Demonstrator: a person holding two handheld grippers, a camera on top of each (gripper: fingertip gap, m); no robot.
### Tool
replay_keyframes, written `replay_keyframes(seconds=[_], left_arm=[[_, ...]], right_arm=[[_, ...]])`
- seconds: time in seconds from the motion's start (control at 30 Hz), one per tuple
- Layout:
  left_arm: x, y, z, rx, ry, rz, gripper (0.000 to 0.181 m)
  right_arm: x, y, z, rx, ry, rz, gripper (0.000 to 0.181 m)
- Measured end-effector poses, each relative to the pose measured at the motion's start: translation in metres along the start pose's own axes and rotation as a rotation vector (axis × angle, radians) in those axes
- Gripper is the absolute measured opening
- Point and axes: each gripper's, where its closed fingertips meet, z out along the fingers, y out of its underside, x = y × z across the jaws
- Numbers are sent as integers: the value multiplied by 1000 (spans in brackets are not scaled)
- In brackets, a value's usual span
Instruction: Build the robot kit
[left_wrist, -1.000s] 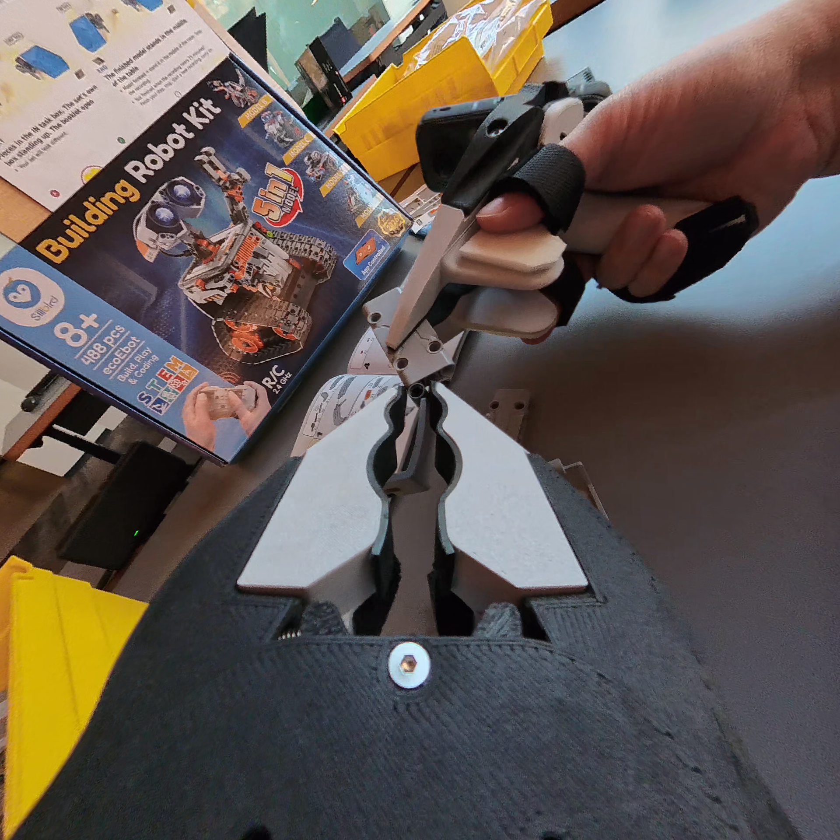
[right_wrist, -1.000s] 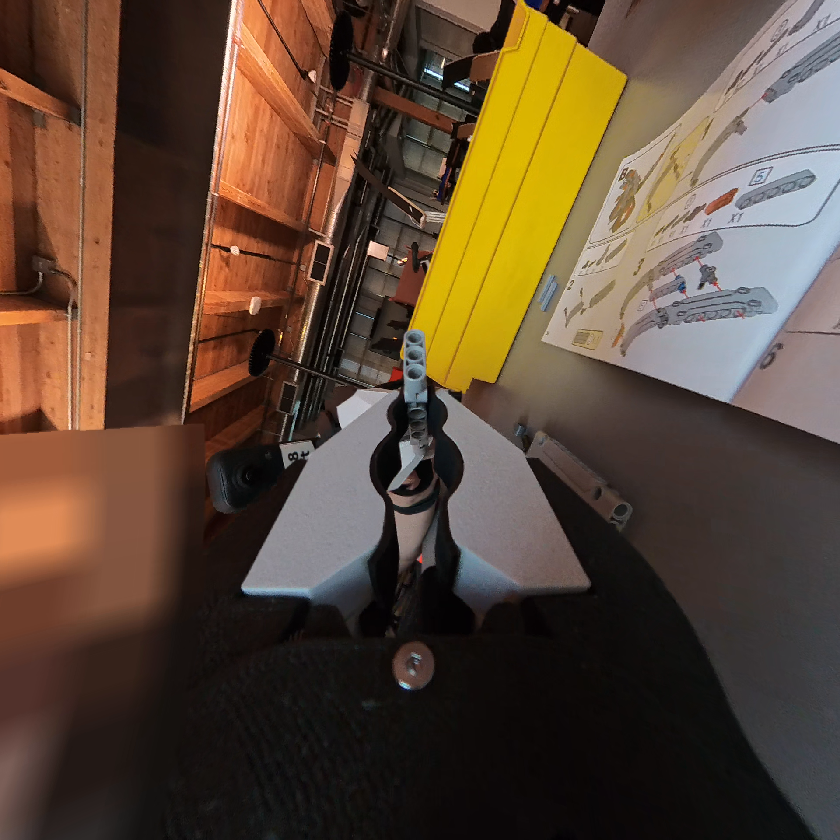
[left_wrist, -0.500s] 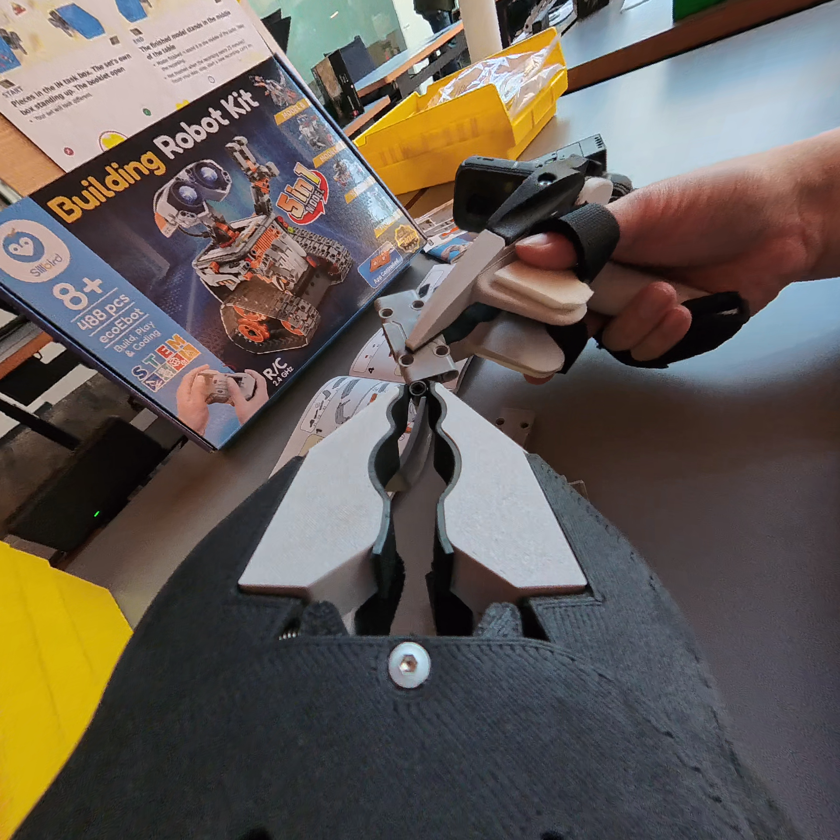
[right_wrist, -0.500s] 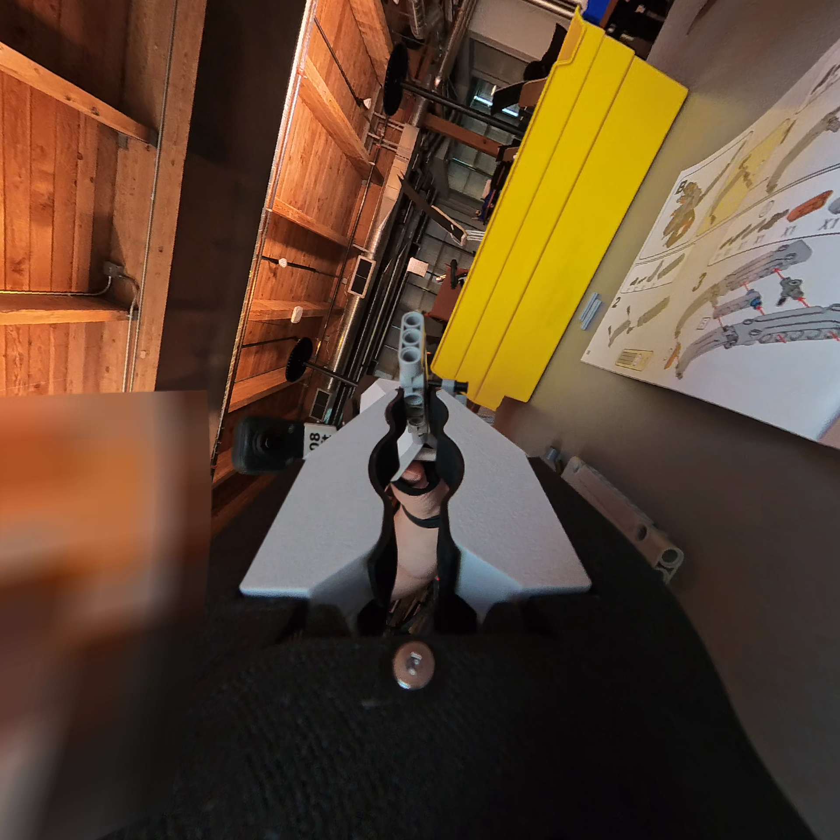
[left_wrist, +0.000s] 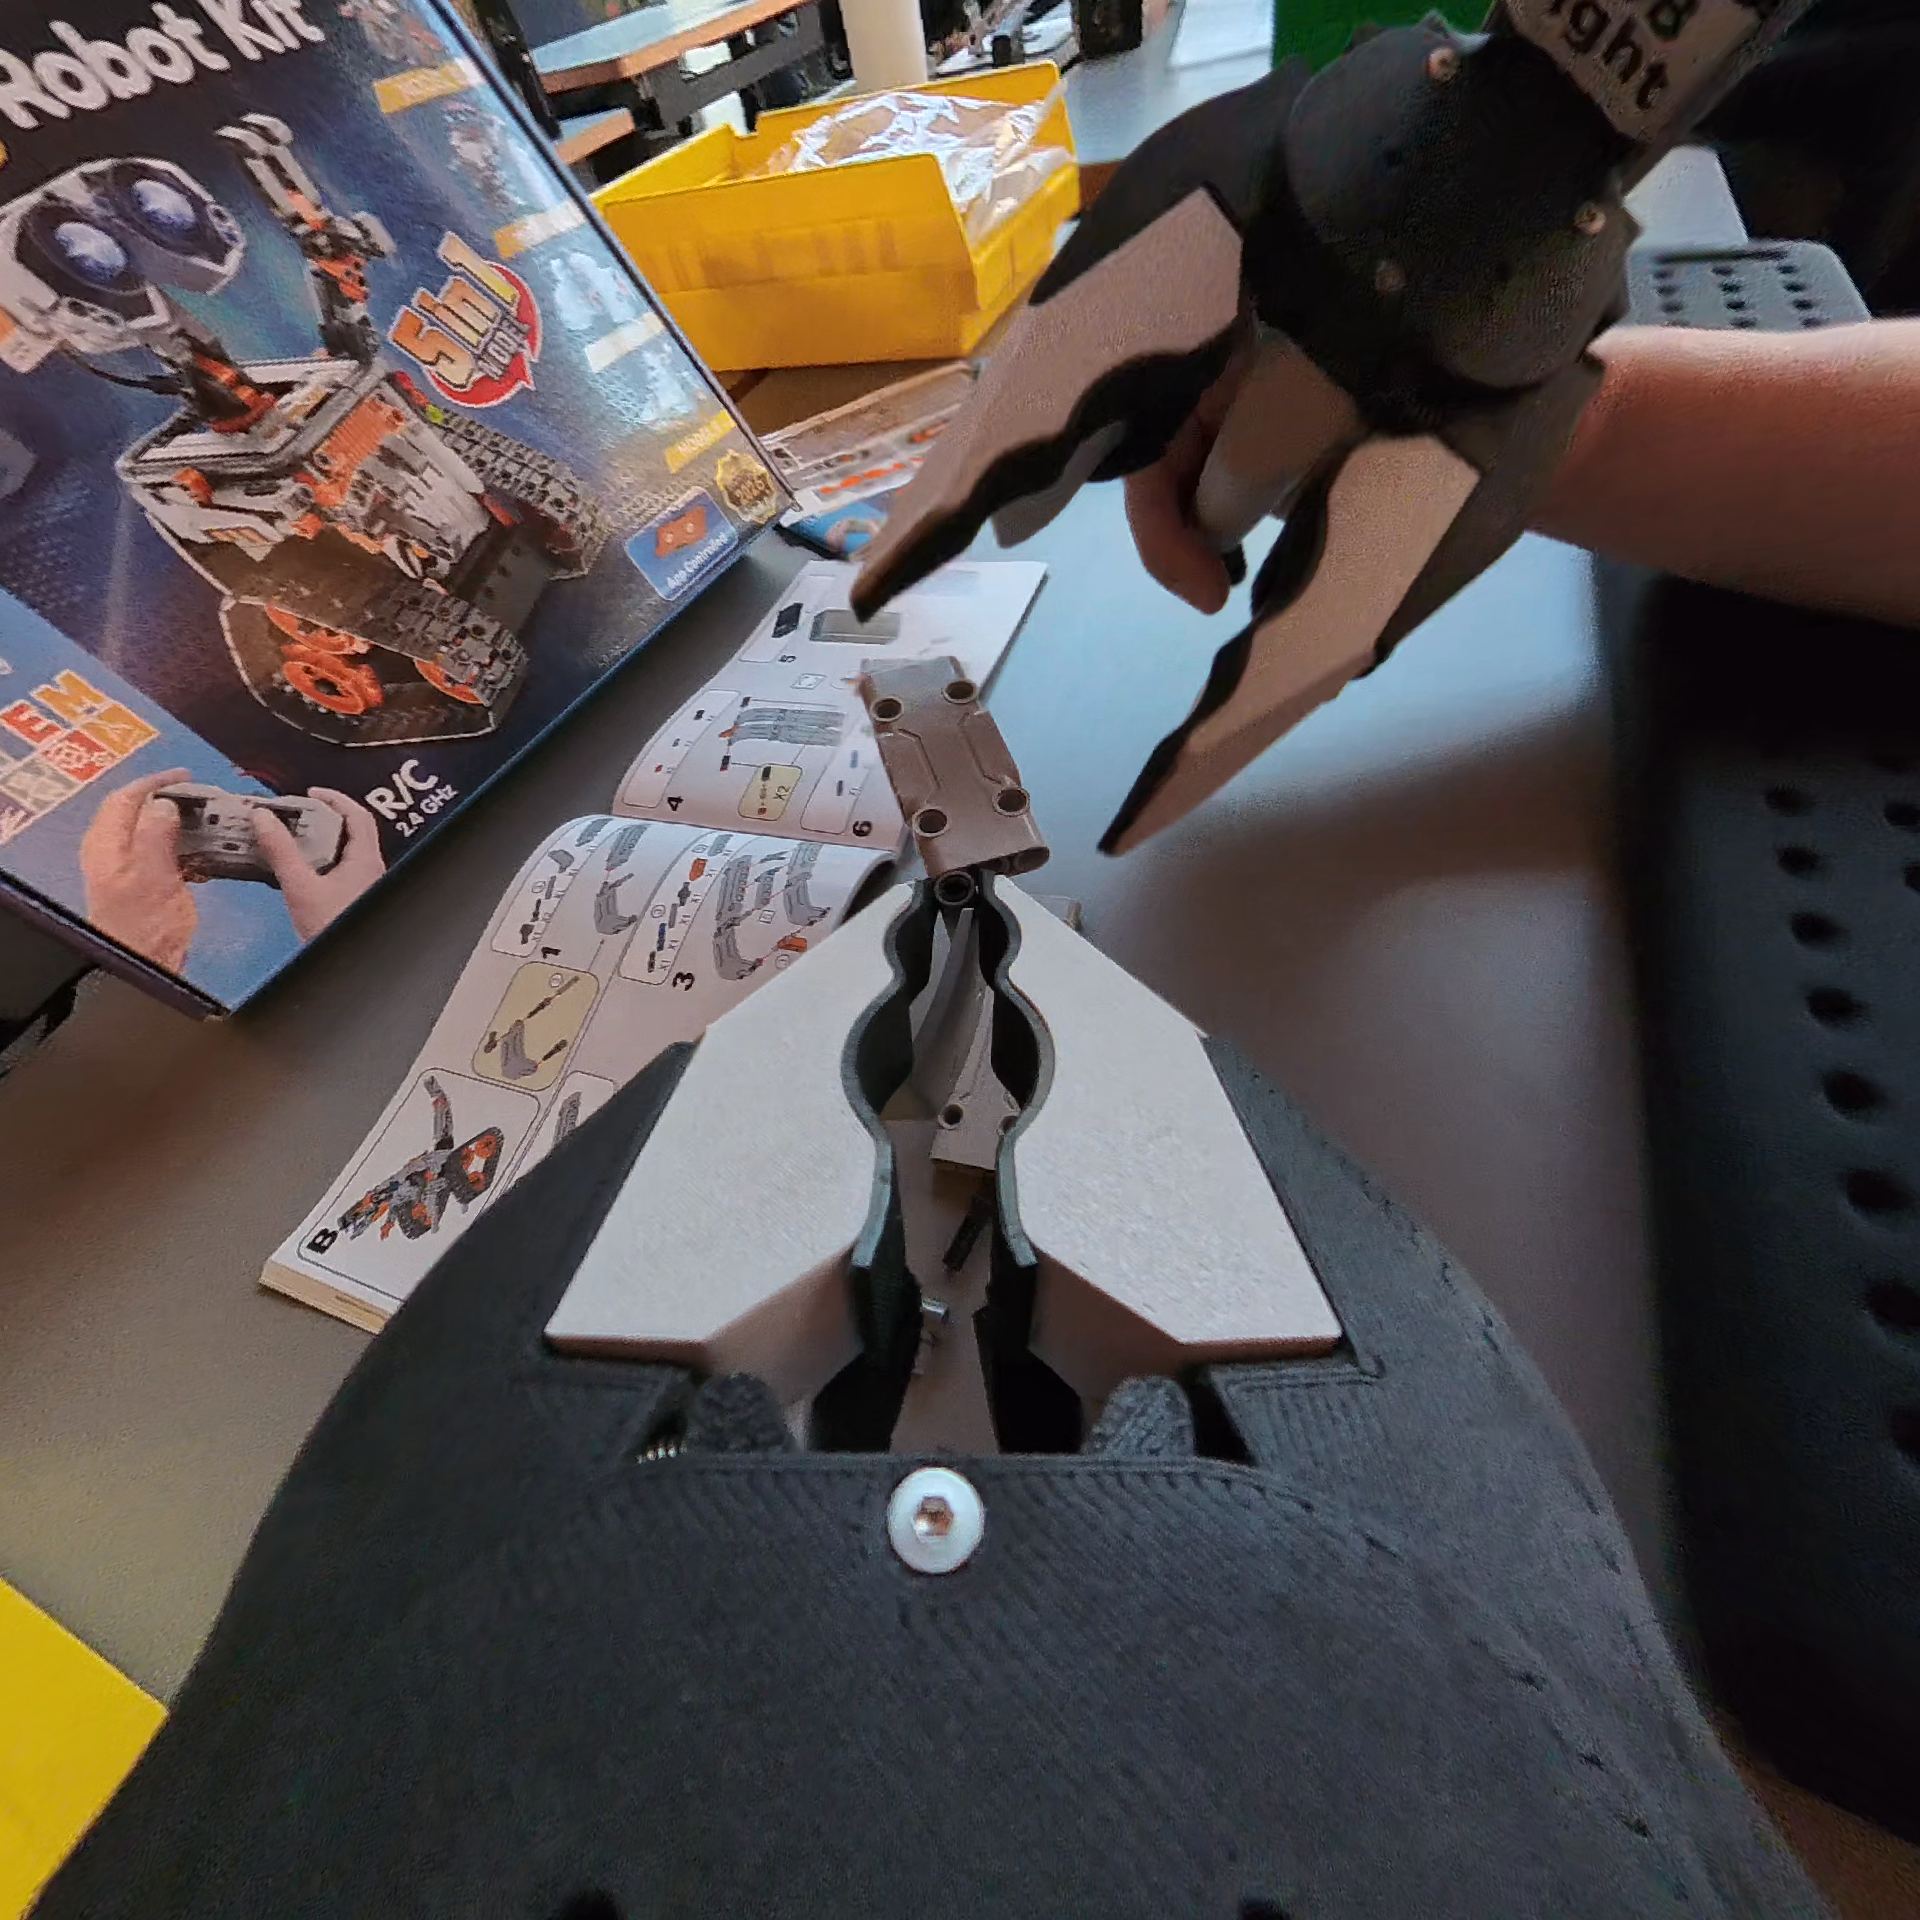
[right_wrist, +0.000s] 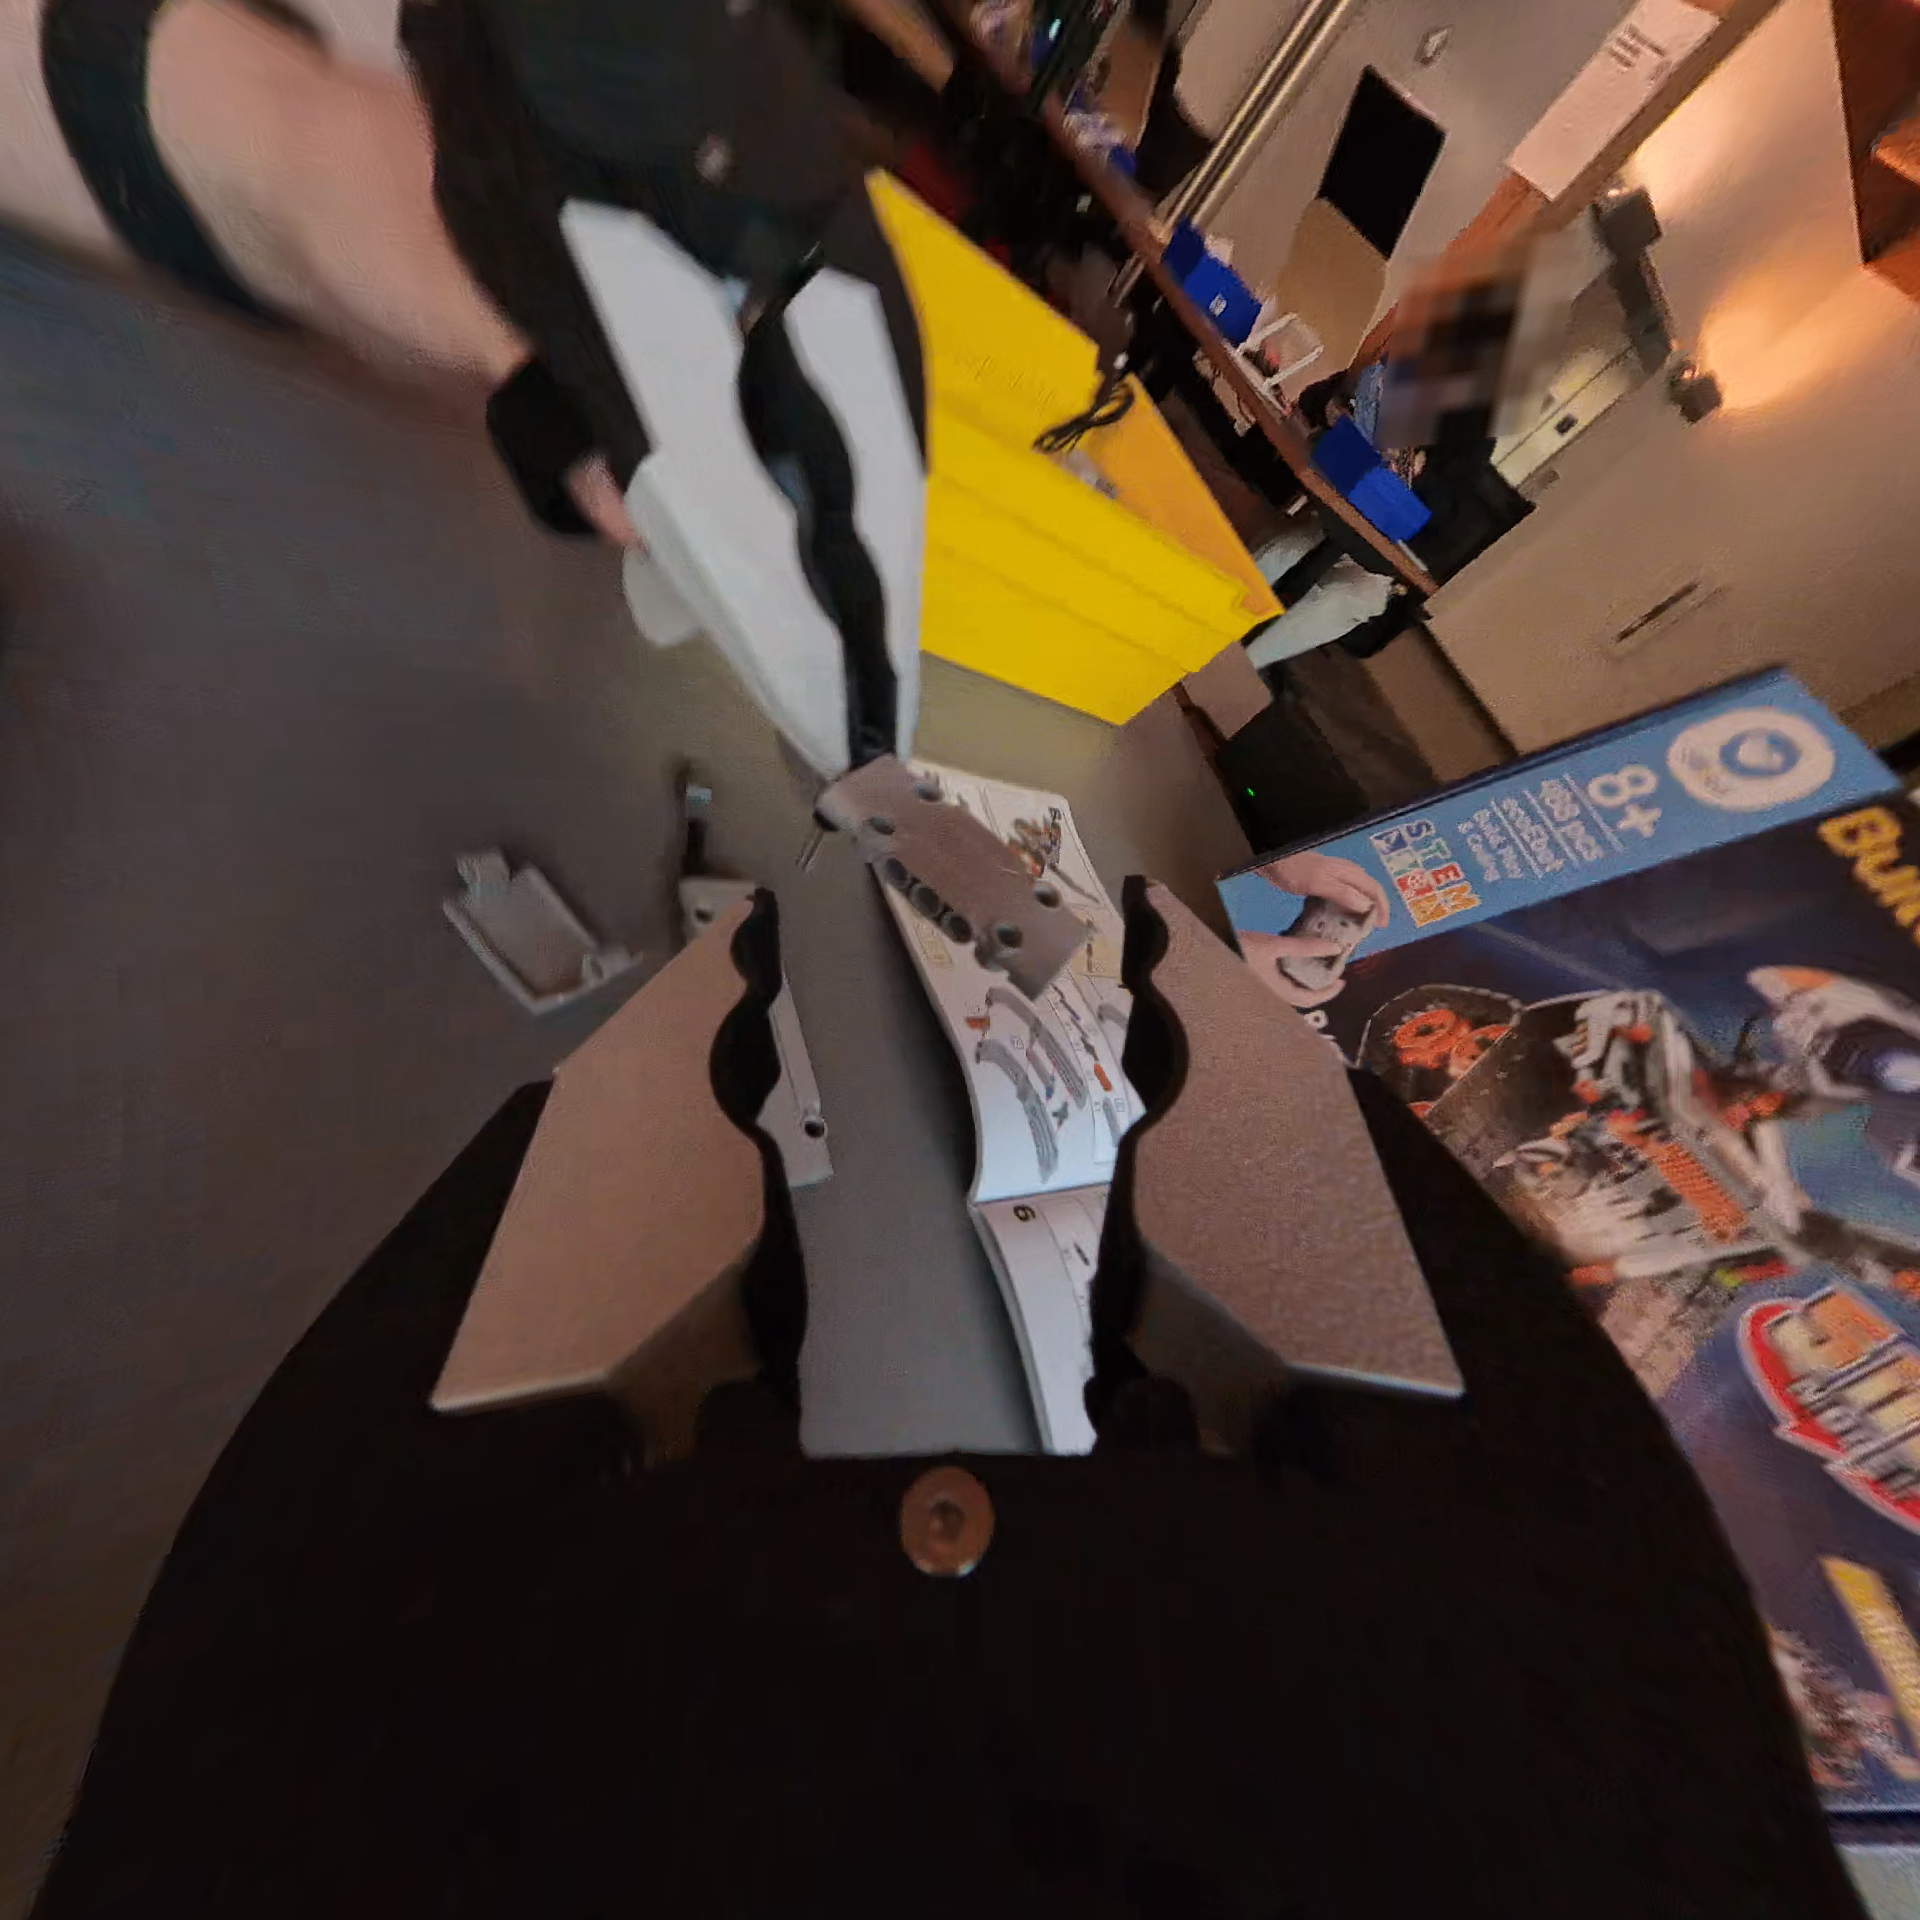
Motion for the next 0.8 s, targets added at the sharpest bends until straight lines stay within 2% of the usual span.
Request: replay_keyframes(seconds=[0.1, 0.23, 0.3, 0.43, 0.57, 0.7, 0.8], left_arm=[[8, 4, 3, -30, 34, 44, 7], [19, 9, 5, -62, 87, 63, 7], [23, 12, 7, -81, 104, 75, 7], [28, 12, 7, -75, 159, 8, 7], [39, 8, 5, -57, 293, -159, 7], [34, 3, 3, -4, 292, -195, 8], [31, 5, 5, -19, 251, -156, 14]], right_arm=[[-18, 5, 11, -67, -29, -142, 60], [-29, 3, 10, -90, -31, -307, 29], [-31, 6, 9, -118, -7, -398, 19], [-33, 7, 10, -166, 67, -569, 16], [-33, 3, 12, -207, 114, -615, 7], [-26, 1, 12, -236, 169, -601, 6], [-21, 7, 12, -254, 181, -579, 7]])
